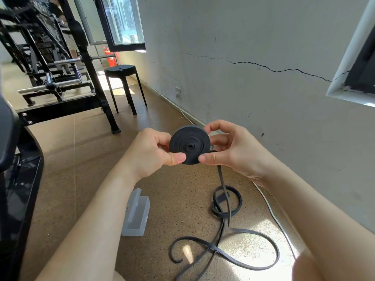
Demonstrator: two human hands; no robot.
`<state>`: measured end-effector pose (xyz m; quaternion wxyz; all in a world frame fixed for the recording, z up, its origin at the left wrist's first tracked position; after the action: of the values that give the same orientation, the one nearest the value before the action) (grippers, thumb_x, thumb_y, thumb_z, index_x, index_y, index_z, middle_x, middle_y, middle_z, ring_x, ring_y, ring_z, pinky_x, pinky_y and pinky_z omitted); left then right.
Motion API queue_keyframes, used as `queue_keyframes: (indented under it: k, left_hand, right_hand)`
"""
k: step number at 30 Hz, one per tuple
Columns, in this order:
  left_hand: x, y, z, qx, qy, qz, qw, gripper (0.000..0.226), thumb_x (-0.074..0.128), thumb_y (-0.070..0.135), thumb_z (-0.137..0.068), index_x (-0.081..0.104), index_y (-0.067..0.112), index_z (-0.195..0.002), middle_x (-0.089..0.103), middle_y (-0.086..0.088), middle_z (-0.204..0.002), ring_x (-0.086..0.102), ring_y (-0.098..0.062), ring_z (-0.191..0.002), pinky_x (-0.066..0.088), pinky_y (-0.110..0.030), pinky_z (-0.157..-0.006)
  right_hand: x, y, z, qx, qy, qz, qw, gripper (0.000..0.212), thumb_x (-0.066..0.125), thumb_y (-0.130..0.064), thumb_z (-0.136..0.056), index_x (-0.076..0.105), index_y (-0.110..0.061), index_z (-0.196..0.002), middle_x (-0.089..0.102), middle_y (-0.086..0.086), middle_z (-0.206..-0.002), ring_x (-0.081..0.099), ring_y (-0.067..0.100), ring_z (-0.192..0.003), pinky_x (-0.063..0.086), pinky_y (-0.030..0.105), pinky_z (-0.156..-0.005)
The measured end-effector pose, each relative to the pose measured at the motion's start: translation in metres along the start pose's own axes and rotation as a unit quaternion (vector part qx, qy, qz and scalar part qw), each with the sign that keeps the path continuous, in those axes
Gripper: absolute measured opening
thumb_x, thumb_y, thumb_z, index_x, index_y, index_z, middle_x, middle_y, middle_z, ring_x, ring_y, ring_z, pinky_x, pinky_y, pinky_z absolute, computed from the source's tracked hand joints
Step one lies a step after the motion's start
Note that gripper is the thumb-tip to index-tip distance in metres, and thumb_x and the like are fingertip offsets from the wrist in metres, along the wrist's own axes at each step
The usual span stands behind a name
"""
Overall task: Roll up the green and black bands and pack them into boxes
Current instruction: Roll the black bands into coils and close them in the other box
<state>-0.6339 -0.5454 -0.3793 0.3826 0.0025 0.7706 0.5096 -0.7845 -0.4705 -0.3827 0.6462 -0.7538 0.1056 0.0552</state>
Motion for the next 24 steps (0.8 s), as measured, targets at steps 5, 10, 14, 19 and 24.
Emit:
queue_keyframes:
  k: [5,10,14,19,24]
  left_hand:
    - [-0.001,0.000,0.000,0.005,0.009,-0.009,1.000,0.023,0.079,0.022,-0.075,0.075,0.020,-0.098,0.075,0.002,-0.089,0.069,-0.013,-0.087,0.053,-0.035,-0.081]
    - [0.016,0.002,0.002,-0.030,0.054,0.294,0.954,0.022,0.075,0.027,-0.075,0.073,0.012,-0.092,0.073,-0.003,-0.089,0.064,-0.012,-0.076,0.054,-0.026,-0.067]
    - [0.031,0.007,0.002,-0.054,0.070,0.367,0.926,0.023,0.070,0.028,-0.071,0.074,0.016,-0.090,0.073,-0.001,-0.087,0.063,-0.010,-0.073,0.053,-0.024,-0.065]
    - [0.007,0.007,0.000,-0.021,0.106,0.102,0.989,0.006,0.073,0.027,-0.079,0.074,0.026,-0.086,0.075,0.008,-0.083,0.069,-0.008,-0.079,0.055,-0.025,-0.073]
    - [-0.008,0.000,0.001,-0.028,0.092,-0.007,0.995,0.009,0.074,0.029,-0.079,0.074,0.028,-0.088,0.074,0.010,-0.083,0.068,-0.004,-0.077,0.053,-0.025,-0.072]
  right_hand:
    - [0.000,-0.001,-0.002,0.001,0.027,-0.017,0.999,0.035,0.081,-0.002,-0.071,0.059,-0.011,-0.097,0.075,0.008,-0.078,0.072,0.018,-0.071,0.051,0.025,-0.065]
    - [-0.010,0.004,-0.005,-0.006,0.105,-0.187,0.977,0.041,0.079,-0.010,-0.059,0.058,-0.008,-0.094,0.068,0.002,-0.062,0.059,0.019,-0.060,0.047,0.029,-0.065]
    - [-0.008,0.007,-0.003,0.000,0.122,-0.224,0.967,0.037,0.078,-0.007,-0.064,0.057,-0.009,-0.094,0.067,0.000,-0.062,0.057,0.014,-0.055,0.044,0.023,-0.058]
    - [-0.002,0.007,-0.002,0.030,0.022,0.009,0.999,0.062,0.082,-0.006,-0.071,0.051,-0.019,-0.123,0.076,0.006,-0.091,0.072,0.019,-0.083,0.054,0.042,-0.087]
    - [-0.007,0.006,-0.001,0.032,0.014,0.090,0.995,0.052,0.079,0.002,-0.074,0.054,-0.021,-0.113,0.077,0.002,-0.086,0.074,0.016,-0.078,0.056,0.040,-0.088]
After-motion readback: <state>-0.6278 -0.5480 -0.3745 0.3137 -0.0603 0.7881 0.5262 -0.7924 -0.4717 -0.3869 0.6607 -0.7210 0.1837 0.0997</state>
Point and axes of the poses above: each hand's wrist, its own z-axis away from the middle knuckle, its own x-axis out of the palm, y = z × x, the point moved 8 cm from there along -z, towards the middle knuckle
